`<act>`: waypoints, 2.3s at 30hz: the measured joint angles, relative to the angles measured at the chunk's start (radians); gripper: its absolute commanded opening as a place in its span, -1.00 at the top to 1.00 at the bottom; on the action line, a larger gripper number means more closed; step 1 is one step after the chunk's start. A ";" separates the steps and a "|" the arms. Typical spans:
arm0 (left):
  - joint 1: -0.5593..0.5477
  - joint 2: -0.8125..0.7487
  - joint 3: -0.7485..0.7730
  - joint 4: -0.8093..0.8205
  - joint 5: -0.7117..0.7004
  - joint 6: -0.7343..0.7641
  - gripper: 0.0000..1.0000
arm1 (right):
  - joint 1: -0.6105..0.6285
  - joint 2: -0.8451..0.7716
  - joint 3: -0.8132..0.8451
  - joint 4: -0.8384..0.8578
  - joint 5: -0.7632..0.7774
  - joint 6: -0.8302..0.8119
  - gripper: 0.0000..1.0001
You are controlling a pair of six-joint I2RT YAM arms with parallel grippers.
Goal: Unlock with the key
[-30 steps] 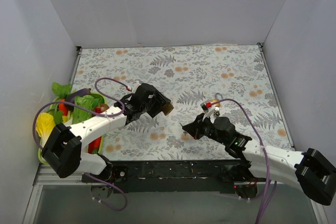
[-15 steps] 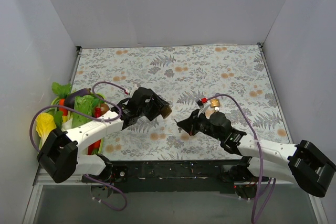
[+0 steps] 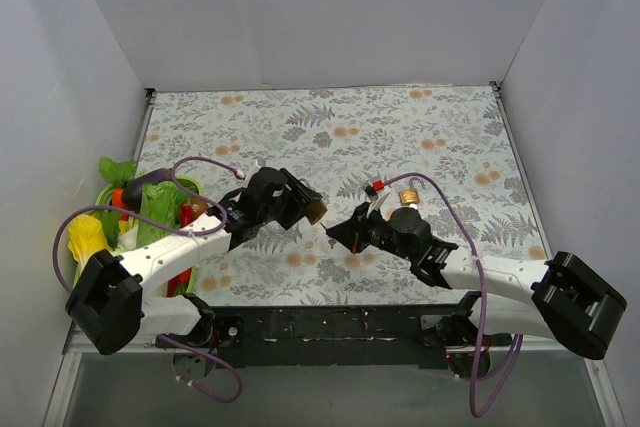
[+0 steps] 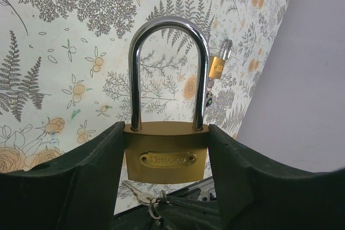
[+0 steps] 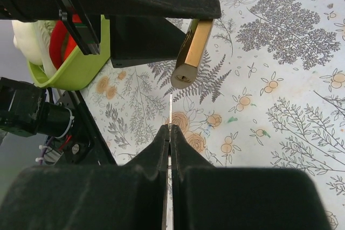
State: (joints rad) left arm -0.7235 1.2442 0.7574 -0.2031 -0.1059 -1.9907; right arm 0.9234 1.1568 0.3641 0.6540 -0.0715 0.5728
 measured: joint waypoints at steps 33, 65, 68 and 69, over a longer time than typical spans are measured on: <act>0.002 -0.064 -0.046 -0.007 -0.007 0.001 0.98 | 0.001 0.089 0.034 0.062 0.008 0.000 0.97; 0.008 -0.066 -0.063 0.024 -0.035 0.001 1.00 | 0.013 0.133 0.061 0.077 0.064 0.034 0.97; 0.008 -0.066 -0.064 0.031 -0.037 0.000 1.00 | 0.016 0.135 0.066 0.079 0.076 0.035 0.97; 0.008 -0.066 -0.064 0.033 -0.039 0.000 1.00 | 0.018 0.135 0.067 0.079 0.081 0.035 0.97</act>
State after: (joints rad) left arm -0.7151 1.1778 0.6937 -0.1703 -0.1448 -1.9903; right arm 0.9413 1.2915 0.4309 0.7330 0.0093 0.6083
